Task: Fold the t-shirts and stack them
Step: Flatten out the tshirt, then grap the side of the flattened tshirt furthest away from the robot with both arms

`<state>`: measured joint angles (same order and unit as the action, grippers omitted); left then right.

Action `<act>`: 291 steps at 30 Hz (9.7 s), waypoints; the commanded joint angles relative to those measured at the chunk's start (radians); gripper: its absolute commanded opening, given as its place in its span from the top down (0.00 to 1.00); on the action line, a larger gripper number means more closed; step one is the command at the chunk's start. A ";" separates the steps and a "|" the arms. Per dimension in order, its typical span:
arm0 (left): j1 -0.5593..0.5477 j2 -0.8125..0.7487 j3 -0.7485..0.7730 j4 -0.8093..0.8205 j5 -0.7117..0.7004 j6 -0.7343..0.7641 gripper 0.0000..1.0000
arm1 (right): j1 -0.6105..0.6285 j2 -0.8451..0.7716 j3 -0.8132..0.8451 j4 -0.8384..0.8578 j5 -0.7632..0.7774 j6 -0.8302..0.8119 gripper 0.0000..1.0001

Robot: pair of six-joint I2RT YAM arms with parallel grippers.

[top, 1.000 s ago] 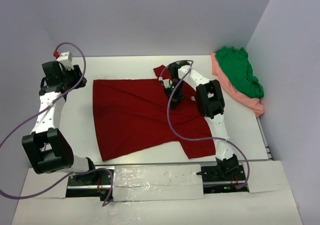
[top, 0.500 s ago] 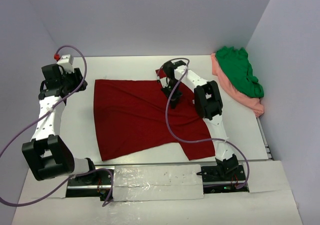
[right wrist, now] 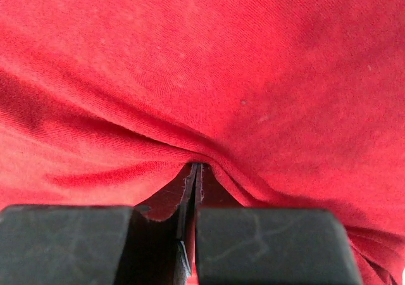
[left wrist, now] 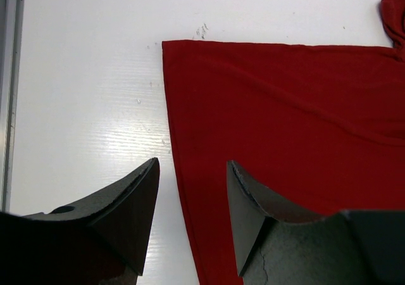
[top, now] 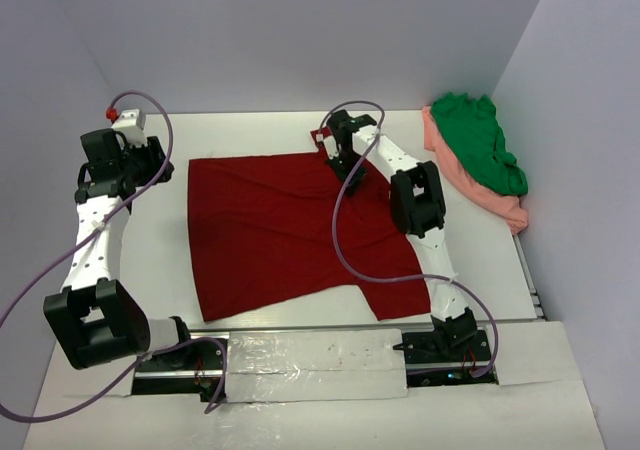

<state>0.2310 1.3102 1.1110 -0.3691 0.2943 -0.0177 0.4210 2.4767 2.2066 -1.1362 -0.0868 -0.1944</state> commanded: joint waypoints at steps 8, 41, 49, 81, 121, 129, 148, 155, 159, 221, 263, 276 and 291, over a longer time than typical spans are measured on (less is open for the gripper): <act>0.007 -0.052 0.016 -0.011 0.011 0.007 0.44 | -0.054 0.094 0.082 0.099 0.061 0.033 1.00; -0.021 0.050 -0.036 -0.988 0.723 1.031 0.57 | -0.060 -0.449 -0.367 0.388 -0.206 0.076 0.39; -0.145 0.225 -0.002 -0.999 0.548 1.056 0.61 | -0.079 -0.539 -0.352 0.349 -0.171 0.095 0.40; -0.387 0.503 -0.203 -0.743 0.054 0.888 1.00 | -0.214 -0.637 -0.196 0.227 -0.225 0.161 0.40; -0.102 0.419 0.354 -0.821 0.394 0.899 0.53 | -0.133 -0.504 -0.338 0.435 -0.142 -0.016 0.39; -0.081 0.379 0.165 -0.104 0.207 0.354 0.55 | -0.028 -0.378 -0.315 0.611 0.138 -0.170 0.39; -0.053 0.204 -0.017 0.075 0.229 0.205 0.54 | 0.105 -0.082 -0.312 1.119 0.706 -0.668 0.44; -0.053 0.161 -0.059 0.085 0.224 0.199 0.54 | 0.102 -0.013 -0.260 1.170 0.713 -0.729 0.46; -0.052 0.147 -0.062 0.068 0.226 0.203 0.54 | 0.104 0.020 -0.171 1.074 0.682 -0.698 0.48; -0.053 0.189 -0.071 0.033 0.243 0.211 0.53 | 0.038 0.166 -0.004 0.932 0.570 -0.685 0.85; -0.088 0.986 0.687 -0.027 -0.153 -0.034 0.56 | 0.028 0.122 -0.042 0.941 0.535 -0.662 0.97; -0.088 0.890 0.575 0.001 -0.153 -0.042 0.57 | 0.028 0.116 -0.059 0.946 0.538 -0.662 0.98; -0.101 0.799 0.510 0.047 -0.162 -0.047 0.57 | 0.030 0.113 -0.073 0.943 0.536 -0.655 0.98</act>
<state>0.1425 2.1838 1.6260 -0.3561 0.1375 -0.0502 0.4603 2.6270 2.1532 -0.1928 0.4591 -0.8650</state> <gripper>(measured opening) 0.428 0.023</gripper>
